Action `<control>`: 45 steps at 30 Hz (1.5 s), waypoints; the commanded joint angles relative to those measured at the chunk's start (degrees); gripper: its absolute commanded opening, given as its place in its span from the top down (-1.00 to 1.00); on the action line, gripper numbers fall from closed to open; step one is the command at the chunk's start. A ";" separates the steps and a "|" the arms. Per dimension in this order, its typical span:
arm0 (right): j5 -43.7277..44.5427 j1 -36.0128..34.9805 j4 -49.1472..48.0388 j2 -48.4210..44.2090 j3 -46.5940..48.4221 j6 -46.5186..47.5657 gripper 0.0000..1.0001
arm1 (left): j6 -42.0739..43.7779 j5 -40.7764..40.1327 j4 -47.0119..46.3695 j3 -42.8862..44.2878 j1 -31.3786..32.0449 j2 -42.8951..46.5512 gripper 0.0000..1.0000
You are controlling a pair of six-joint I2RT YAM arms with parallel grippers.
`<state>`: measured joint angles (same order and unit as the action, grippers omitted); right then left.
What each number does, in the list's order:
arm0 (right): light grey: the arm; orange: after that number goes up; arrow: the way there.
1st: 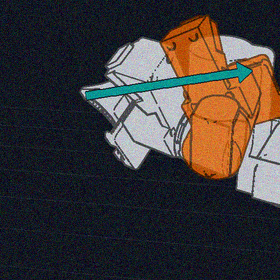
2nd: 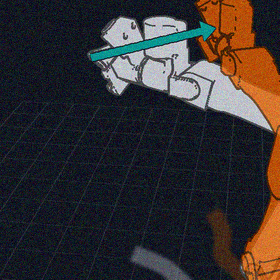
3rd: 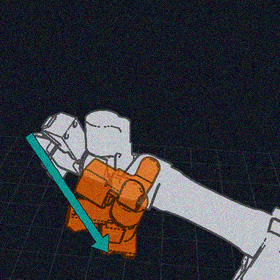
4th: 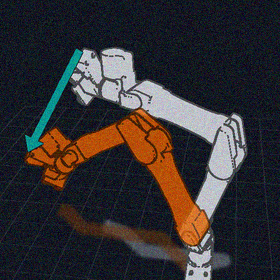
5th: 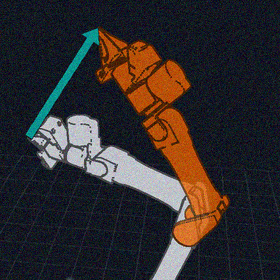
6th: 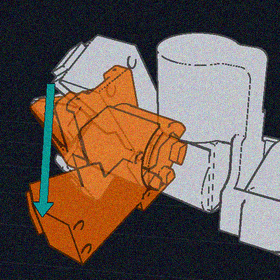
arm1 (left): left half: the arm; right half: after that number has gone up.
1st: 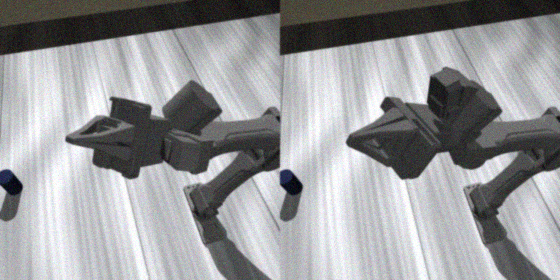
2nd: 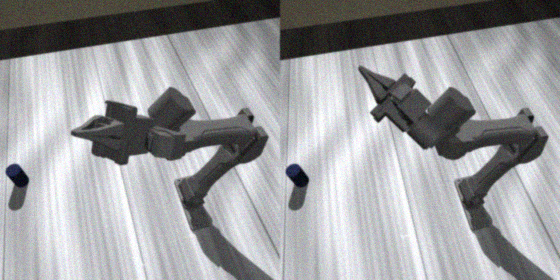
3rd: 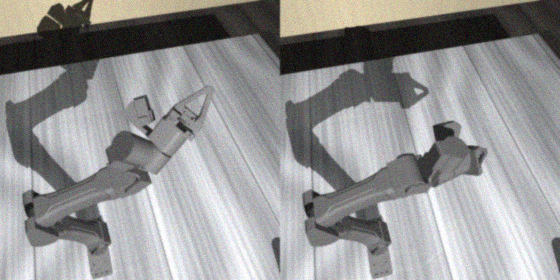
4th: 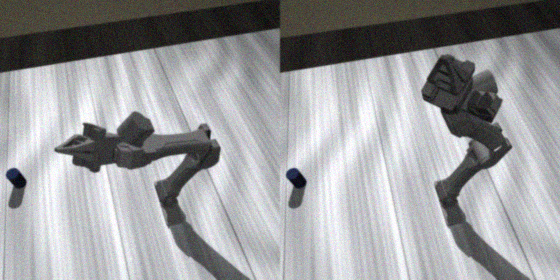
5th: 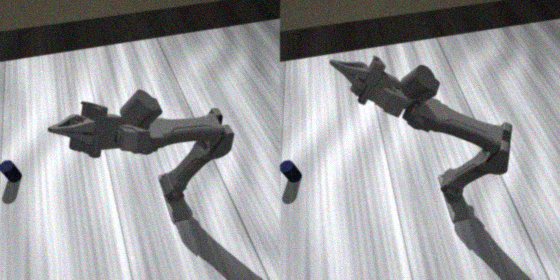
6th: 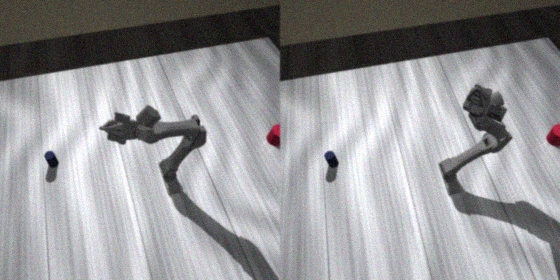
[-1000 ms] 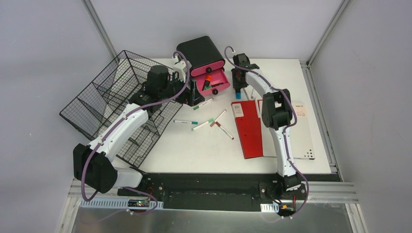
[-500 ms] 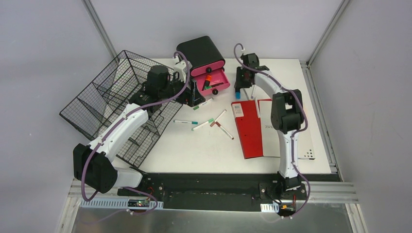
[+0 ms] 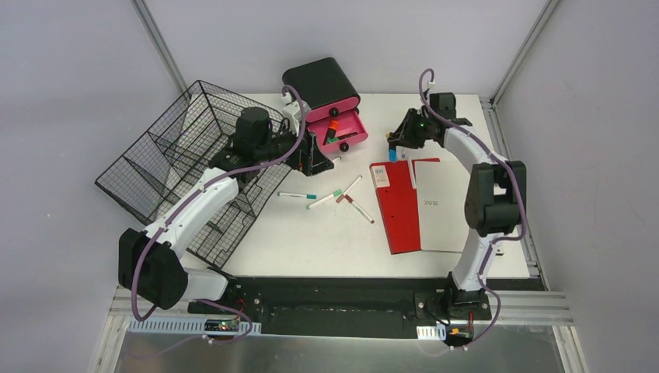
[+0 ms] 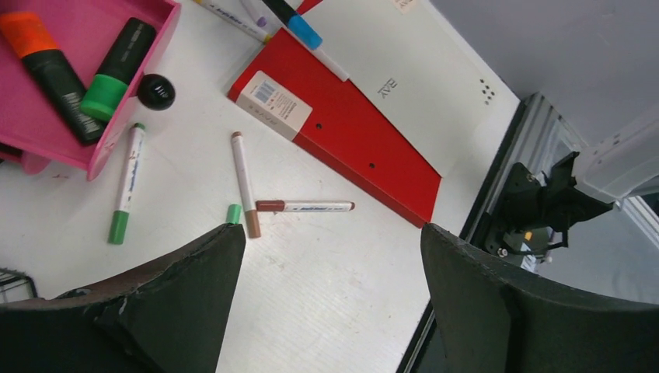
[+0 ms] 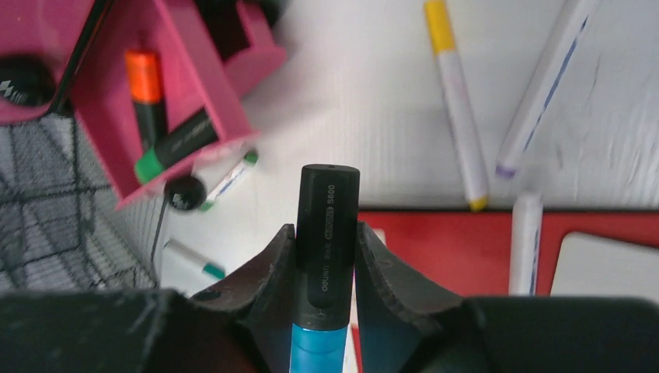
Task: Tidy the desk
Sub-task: Pick up the stationery from the center of the board.
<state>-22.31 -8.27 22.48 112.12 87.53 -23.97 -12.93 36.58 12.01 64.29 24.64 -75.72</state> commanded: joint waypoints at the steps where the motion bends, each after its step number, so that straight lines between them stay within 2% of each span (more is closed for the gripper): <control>1: -9.91 1.65 -3.93 -12.46 -7.12 -3.32 1.00 | -2.98 6.87 -8.44 -1.64 -0.47 0.37 -0.75; 5: -12.85 3.14 -4.56 -19.68 -14.98 -3.49 1.00 | -7.00 11.27 -15.49 -3.91 -0.39 -0.91 -0.97; 9: -14.44 6.28 -11.78 -26.03 -22.88 -4.63 1.00 | -10.10 13.41 -20.51 -5.34 -0.32 -2.51 -0.98; 13: -23.72 9.41 -14.71 -28.42 -24.02 -6.42 1.00 | -12.32 12.47 -22.52 -5.62 0.98 -3.44 -0.98; 17: -27.12 10.36 -15.86 -30.93 -24.73 -5.47 1.00 | -17.11 6.63 -25.88 -6.54 4.87 -3.86 -0.98; 23: -29.35 10.38 -19.29 -32.15 -26.43 -9.20 1.00 | -25.17 -7.34 -41.24 -11.39 14.12 -6.41 -0.98; 30: -30.52 9.79 -21.54 -32.11 -27.22 -10.76 1.00 | -31.92 -20.20 -48.57 -8.48 21.10 -12.93 -0.98; 34: -30.39 9.43 -21.67 -32.34 -27.28 -10.54 1.00 | -33.68 -26.62 -45.45 -4.17 24.09 -16.54 -0.98; 45: -29.97 8.74 -21.59 -32.10 -27.32 -10.14 1.00 | -39.51 -45.57 -16.39 12.78 28.49 -22.14 -0.92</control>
<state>-51.48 1.02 4.03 81.93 60.07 -34.20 -49.58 0.89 -16.27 69.47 51.88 -96.36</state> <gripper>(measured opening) 0.310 0.970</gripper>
